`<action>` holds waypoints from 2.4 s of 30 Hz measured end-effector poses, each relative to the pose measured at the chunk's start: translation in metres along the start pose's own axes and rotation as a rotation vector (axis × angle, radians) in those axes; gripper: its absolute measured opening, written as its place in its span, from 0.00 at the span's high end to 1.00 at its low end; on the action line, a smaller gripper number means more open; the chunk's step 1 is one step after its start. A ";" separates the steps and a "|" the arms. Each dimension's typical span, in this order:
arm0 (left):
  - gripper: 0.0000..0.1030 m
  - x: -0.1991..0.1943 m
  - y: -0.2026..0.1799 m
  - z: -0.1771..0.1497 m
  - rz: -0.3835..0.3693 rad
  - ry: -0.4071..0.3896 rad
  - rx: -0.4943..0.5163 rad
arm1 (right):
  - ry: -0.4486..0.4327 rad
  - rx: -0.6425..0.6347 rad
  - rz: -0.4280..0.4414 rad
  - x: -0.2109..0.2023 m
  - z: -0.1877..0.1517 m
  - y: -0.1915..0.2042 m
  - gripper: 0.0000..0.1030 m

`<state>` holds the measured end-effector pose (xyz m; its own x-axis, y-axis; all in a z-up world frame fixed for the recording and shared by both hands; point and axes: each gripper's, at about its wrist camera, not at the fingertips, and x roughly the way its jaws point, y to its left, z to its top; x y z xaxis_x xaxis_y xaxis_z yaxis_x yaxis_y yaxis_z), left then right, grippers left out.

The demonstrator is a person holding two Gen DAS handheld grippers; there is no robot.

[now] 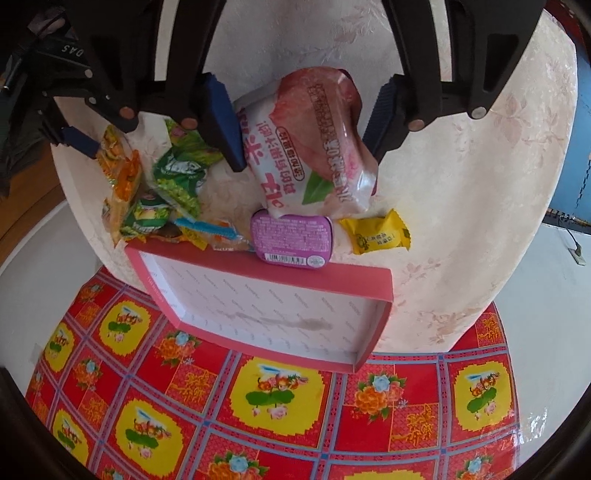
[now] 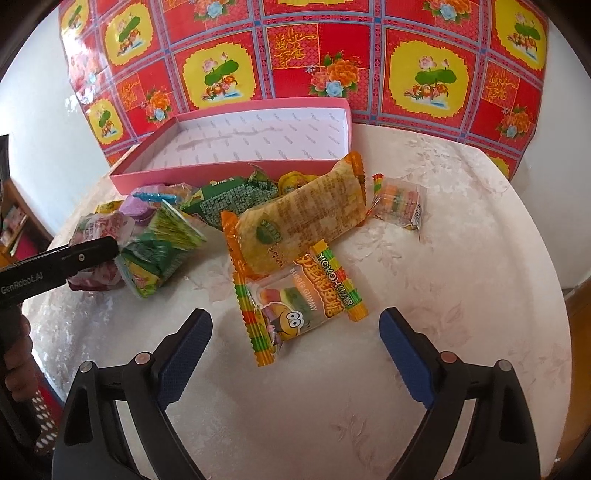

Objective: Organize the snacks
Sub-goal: 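Close the left gripper on the pink-and-white drink pouch while the right gripper approaches the striped gummy pack, then close the right gripper on the striped gummy candy pack and lift it, then carry the pouch with the left gripper into the pink tray while the right carries the gummy pack there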

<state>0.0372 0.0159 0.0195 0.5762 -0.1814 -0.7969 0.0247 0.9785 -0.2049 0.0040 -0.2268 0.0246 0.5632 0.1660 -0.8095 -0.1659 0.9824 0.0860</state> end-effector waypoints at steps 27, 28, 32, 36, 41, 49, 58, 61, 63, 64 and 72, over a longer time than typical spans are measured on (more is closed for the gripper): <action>0.37 -0.047 0.009 -0.006 0.025 -0.087 -0.034 | -0.052 0.002 0.058 -0.009 -0.004 -0.005 0.58; 0.37 -0.048 0.009 -0.006 0.025 -0.088 -0.035 | -0.052 0.001 0.060 -0.010 -0.005 -0.005 0.58; 0.37 -0.051 0.009 -0.003 0.027 -0.097 -0.036 | -0.066 -0.010 0.067 -0.021 -0.006 -0.005 0.58; 0.37 -0.053 0.009 0.003 0.023 -0.099 -0.037 | -0.090 -0.020 0.073 -0.034 -0.003 -0.003 0.58; 0.37 -0.057 0.003 0.018 0.016 -0.112 -0.025 | -0.118 -0.042 0.095 -0.047 0.011 0.001 0.58; 0.36 -0.061 -0.012 0.059 -0.006 -0.138 0.012 | -0.146 -0.047 0.137 -0.057 0.050 -0.004 0.58; 0.37 -0.058 -0.022 0.098 0.000 -0.162 0.020 | -0.190 -0.065 0.141 -0.065 0.096 -0.003 0.58; 0.36 -0.056 -0.026 0.110 -0.002 -0.171 0.022 | -0.183 -0.055 0.148 -0.060 0.108 -0.004 0.58; 0.37 -0.054 -0.029 0.118 -0.009 -0.170 0.019 | -0.177 -0.045 0.155 -0.055 0.117 -0.004 0.58; 0.37 -0.052 -0.031 0.123 -0.011 -0.169 0.021 | -0.176 -0.041 0.160 -0.053 0.123 -0.004 0.58; 0.36 -0.036 -0.045 0.154 0.006 -0.167 0.052 | -0.159 0.005 0.175 -0.033 0.159 -0.007 0.58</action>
<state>0.1409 -0.0069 0.1449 0.7037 -0.1613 -0.6920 0.0605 0.9840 -0.1678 0.1154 -0.2254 0.1426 0.6468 0.3448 -0.6802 -0.2686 0.9378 0.2200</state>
